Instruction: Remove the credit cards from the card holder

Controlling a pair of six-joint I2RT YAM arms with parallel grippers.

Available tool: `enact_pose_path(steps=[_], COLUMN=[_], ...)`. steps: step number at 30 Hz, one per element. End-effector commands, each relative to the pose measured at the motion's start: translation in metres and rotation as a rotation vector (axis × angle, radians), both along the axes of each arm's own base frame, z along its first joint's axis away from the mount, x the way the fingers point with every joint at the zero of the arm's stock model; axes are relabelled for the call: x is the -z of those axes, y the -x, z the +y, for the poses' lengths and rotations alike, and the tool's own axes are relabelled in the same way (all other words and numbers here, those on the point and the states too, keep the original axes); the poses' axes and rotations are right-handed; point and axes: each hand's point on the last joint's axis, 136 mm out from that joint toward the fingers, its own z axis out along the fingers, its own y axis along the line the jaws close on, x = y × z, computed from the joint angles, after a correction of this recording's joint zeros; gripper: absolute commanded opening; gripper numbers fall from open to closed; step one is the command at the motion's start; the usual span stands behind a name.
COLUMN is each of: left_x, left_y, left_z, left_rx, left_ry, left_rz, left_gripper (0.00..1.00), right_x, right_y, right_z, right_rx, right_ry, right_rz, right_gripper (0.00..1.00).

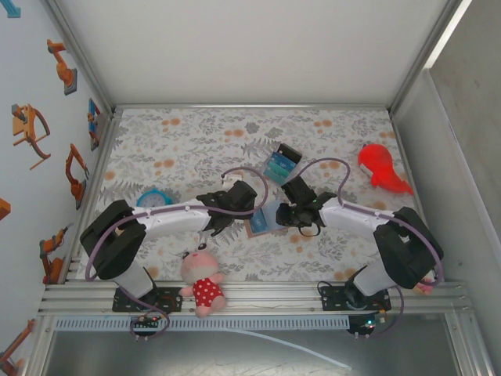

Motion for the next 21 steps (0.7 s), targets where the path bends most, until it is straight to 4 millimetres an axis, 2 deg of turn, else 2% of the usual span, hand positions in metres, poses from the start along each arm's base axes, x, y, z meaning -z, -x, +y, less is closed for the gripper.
enact_pose_path(steps=[1,4,8,14,21], left_x=[0.006,0.011,0.018,0.034,0.046], left_y=[0.005,0.01,0.016,0.023,0.025], left_z=[-0.006,-0.006,-0.001,0.006,0.011], left_rx=[0.016,0.02,0.023,0.025,0.03], left_ry=[-0.005,-0.018,-0.036,-0.072,-0.111], left_rz=[0.018,0.029,0.05,0.085,0.105], left_gripper=[0.97,0.97,0.97,0.97,0.97], right_x=[-0.022,-0.034,-0.05,-0.063,-0.056], right_y=[-0.012,-0.014,-0.015,-0.015,-0.015], right_z=[-0.015,-0.024,-0.021,0.01,0.045], right_rx=[0.021,0.035,0.038,-0.011,-0.061], right_ry=[0.072,0.102,0.06,-0.095,-0.236], right_rz=[-0.074,-0.105,-0.136,-0.117,-0.043], right_gripper=[0.33,0.33,0.31,0.27,0.24])
